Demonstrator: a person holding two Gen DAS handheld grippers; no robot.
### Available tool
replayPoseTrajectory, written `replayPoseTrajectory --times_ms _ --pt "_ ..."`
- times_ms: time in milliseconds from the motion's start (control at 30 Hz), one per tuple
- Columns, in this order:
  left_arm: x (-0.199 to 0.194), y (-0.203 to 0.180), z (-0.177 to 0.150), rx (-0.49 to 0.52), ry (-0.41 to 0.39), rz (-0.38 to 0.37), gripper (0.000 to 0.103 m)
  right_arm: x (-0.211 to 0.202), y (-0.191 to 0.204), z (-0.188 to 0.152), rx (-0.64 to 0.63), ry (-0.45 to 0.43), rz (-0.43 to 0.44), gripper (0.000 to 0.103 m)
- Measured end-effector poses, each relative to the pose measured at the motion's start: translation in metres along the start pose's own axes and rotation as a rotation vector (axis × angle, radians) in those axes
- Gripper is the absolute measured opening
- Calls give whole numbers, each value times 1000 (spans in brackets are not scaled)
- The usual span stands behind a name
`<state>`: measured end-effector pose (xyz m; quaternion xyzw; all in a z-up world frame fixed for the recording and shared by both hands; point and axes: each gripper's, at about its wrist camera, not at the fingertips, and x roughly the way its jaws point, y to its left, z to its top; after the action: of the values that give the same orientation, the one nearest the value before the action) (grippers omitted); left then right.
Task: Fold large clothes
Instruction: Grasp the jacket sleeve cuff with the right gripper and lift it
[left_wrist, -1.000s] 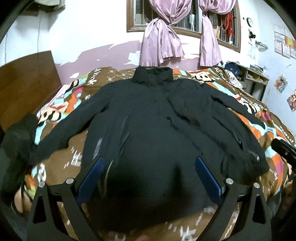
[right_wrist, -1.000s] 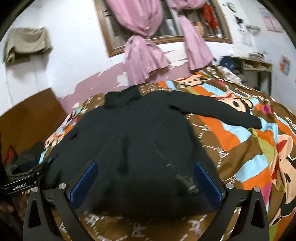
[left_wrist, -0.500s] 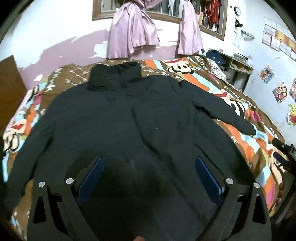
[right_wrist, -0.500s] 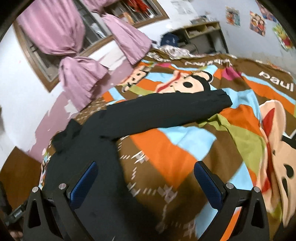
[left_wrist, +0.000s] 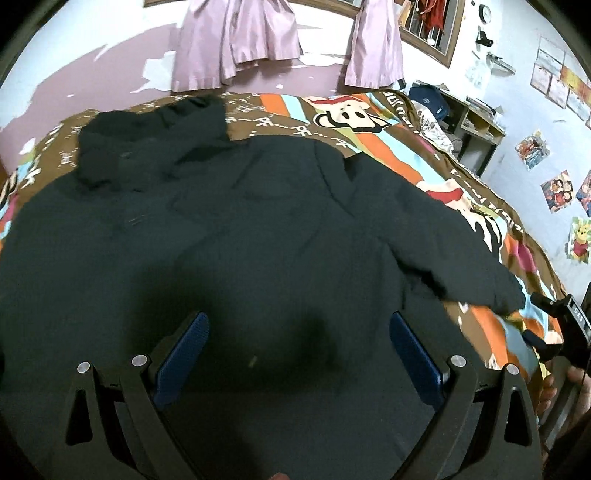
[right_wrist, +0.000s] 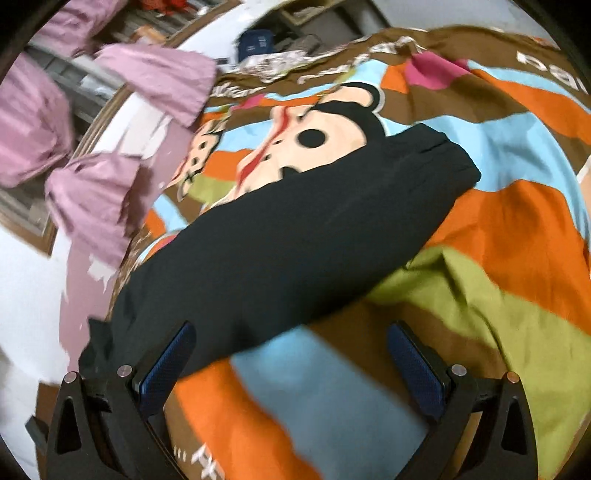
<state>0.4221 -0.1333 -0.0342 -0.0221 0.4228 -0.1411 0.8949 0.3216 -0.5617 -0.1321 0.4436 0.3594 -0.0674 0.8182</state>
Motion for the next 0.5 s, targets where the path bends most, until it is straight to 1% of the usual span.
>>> replayPoseTrajectory --times_ms 67,133,167,267,300,333,367,400,433,500 --pt "15 -4 8 14 3 -3 96 9 -8 5 44 6 -19 99" --pt "31 -11 14 29 9 1 96 17 -15 8 84 10 -27 81" --pt "39 -13 17 32 13 3 96 20 -18 9 106 11 -34 77" --pt "60 -16 19 38 33 6 96 25 -28 13 163 1 -17 57" --pt "71 -20 23 37 45 10 96 27 -28 15 172 -2 -15 42" --pt "79 -18 21 31 69 9 96 25 -27 15 169 -10 -19 30" --pt "87 -18 19 28 91 7 96 23 -24 17 157 -18 -23 25" --pt "94 -20 19 30 109 6 96 17 -19 17 132 -40 -31 12" --pt "101 -18 15 37 139 4 96 11 -13 18 106 -63 -37 8" --pt "105 -12 15 20 152 -17 98 -4 6 21 35 -124 -36 6"
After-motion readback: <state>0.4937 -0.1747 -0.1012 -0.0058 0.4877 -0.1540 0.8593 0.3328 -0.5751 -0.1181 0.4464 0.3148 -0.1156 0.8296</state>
